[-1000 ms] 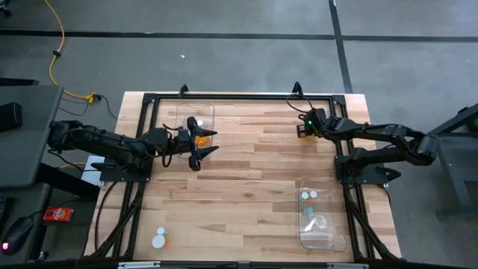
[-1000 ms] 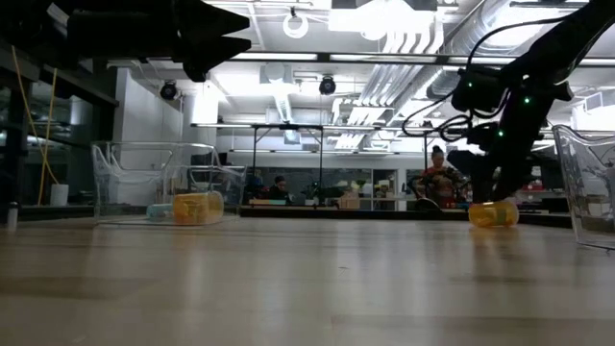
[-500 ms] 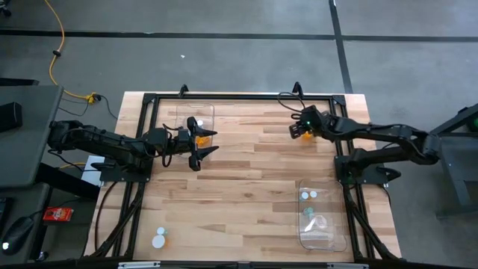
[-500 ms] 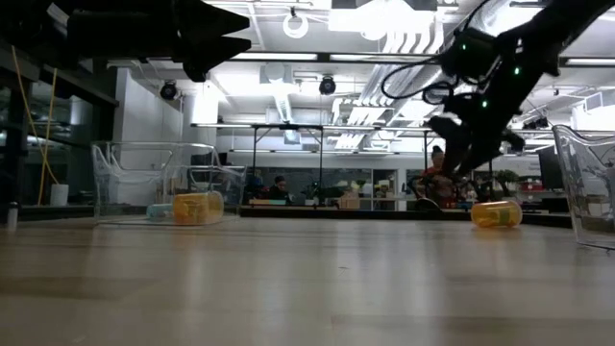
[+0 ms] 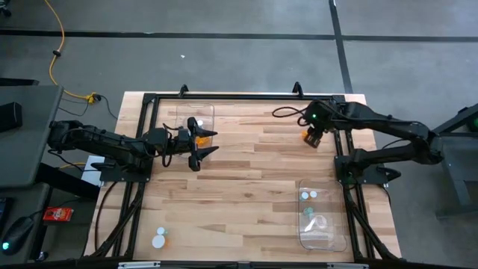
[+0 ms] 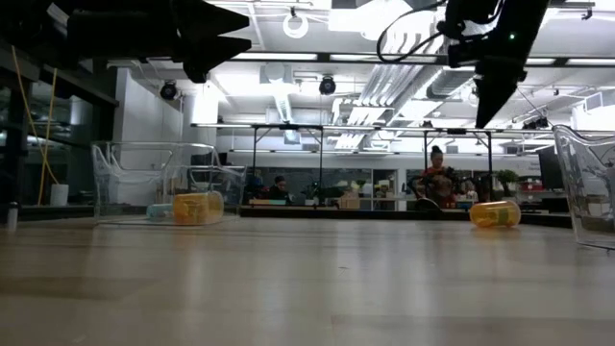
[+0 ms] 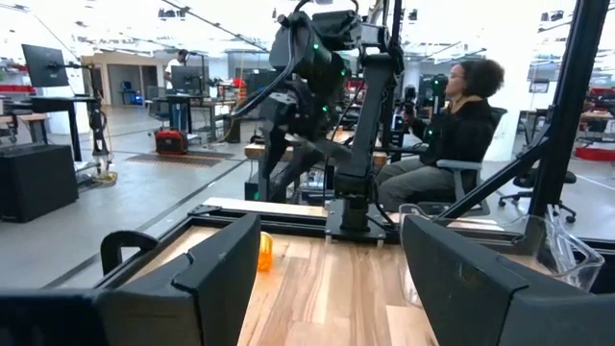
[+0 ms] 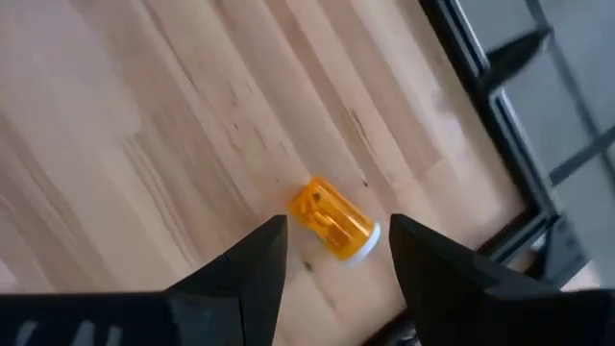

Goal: Pick and place medicine bottles into bin by pill shape (circle, oval)
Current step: Put the orange capsule bottle into the left transparent bin

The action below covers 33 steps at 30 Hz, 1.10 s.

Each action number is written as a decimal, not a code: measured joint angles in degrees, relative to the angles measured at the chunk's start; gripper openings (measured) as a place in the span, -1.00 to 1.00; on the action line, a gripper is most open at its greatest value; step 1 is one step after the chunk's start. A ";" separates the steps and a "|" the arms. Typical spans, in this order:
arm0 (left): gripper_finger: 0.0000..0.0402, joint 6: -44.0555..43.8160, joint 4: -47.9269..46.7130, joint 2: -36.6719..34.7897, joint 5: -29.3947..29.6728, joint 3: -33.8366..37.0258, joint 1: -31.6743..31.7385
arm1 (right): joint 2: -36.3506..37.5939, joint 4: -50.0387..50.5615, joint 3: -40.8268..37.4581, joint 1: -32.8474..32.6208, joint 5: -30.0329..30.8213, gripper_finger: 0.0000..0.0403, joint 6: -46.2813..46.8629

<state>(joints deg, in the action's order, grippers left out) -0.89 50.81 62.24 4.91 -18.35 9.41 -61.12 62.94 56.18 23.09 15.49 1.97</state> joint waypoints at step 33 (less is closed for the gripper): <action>0.22 -0.01 -1.78 -0.01 -0.11 0.00 -0.01 | -32.06 -5.56 -4.70 0.56 9.80 0.51 -33.98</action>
<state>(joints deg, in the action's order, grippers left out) -0.90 49.02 62.22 4.80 -18.35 9.40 -93.18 57.38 51.48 23.65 25.29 -32.01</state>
